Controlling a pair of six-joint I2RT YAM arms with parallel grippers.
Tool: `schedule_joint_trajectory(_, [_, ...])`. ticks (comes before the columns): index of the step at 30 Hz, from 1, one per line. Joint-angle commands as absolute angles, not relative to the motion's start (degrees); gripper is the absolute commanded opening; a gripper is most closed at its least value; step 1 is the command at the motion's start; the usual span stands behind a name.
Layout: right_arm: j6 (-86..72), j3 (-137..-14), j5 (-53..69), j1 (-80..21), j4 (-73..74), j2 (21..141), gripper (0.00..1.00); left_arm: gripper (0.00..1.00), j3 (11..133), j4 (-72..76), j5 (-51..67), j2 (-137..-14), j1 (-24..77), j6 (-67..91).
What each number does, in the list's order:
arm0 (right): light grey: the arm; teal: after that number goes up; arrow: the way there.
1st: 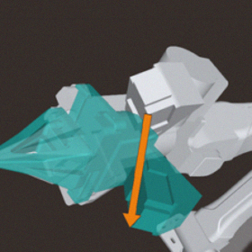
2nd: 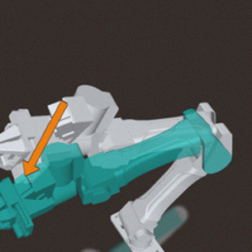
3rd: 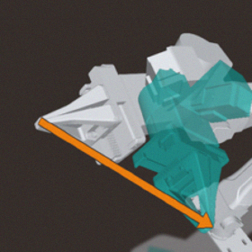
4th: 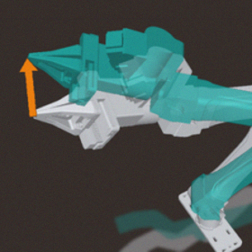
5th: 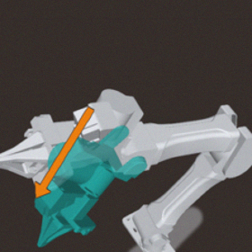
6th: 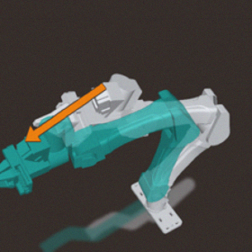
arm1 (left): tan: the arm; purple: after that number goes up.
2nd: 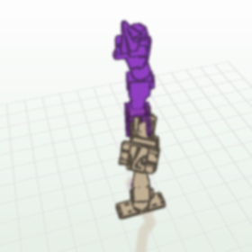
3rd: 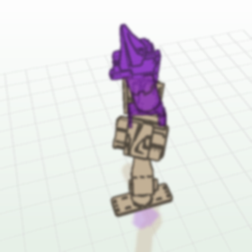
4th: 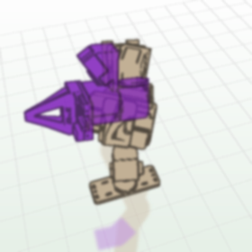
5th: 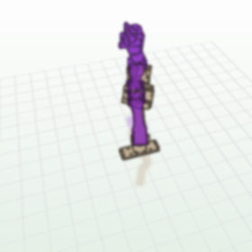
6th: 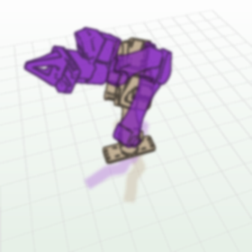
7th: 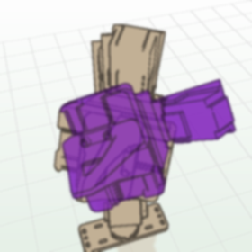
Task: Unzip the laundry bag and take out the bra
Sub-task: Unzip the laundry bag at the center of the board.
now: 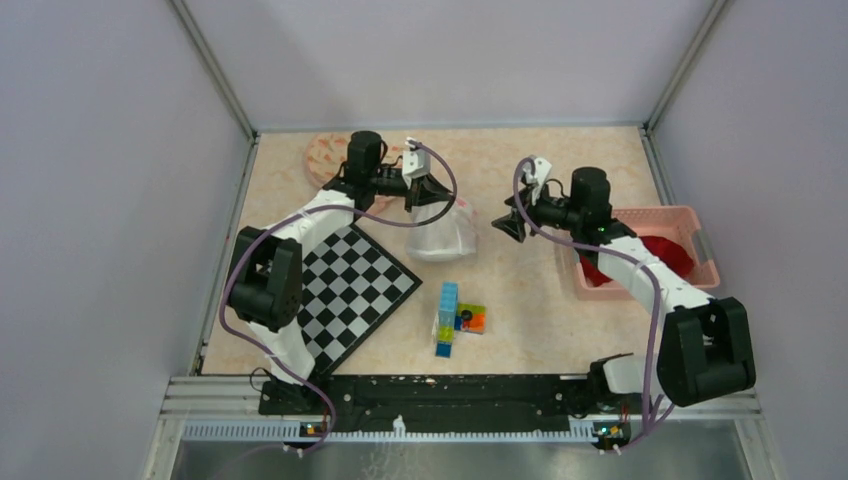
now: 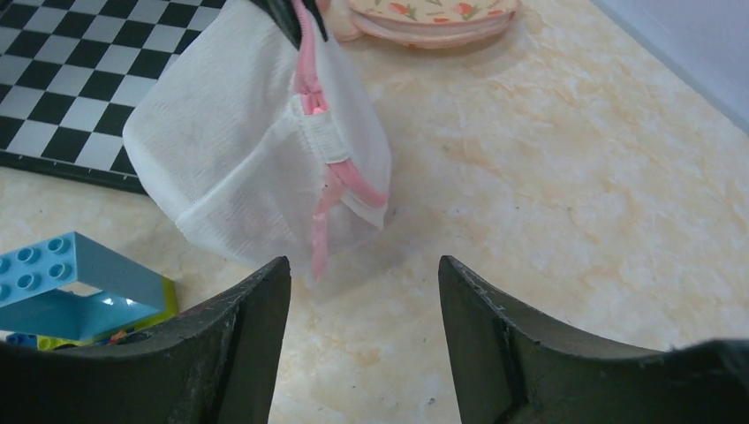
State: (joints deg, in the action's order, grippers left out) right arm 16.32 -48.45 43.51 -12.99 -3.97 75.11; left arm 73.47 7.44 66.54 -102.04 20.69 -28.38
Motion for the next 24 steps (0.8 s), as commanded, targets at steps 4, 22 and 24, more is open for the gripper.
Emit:
schedule_joint_trajectory(4, [21.7,-46.5,42.2,-18.6,-18.2,76.5,0.58,0.00,72.7,22.7,74.9,-102.2,20.8,-16.3])
schedule_joint_trajectory(22, [25.1,-49.0,43.1,-21.6,-21.8,83.7,0.31,0.06,70.1,43.4,75.0,-105.2,20.7,1.7])
schedule_joint_trajectory(24, [24.8,-49.2,42.9,-21.7,-22.1,83.8,0.19,0.10,69.7,45.2,75.1,-105.7,20.6,3.3])
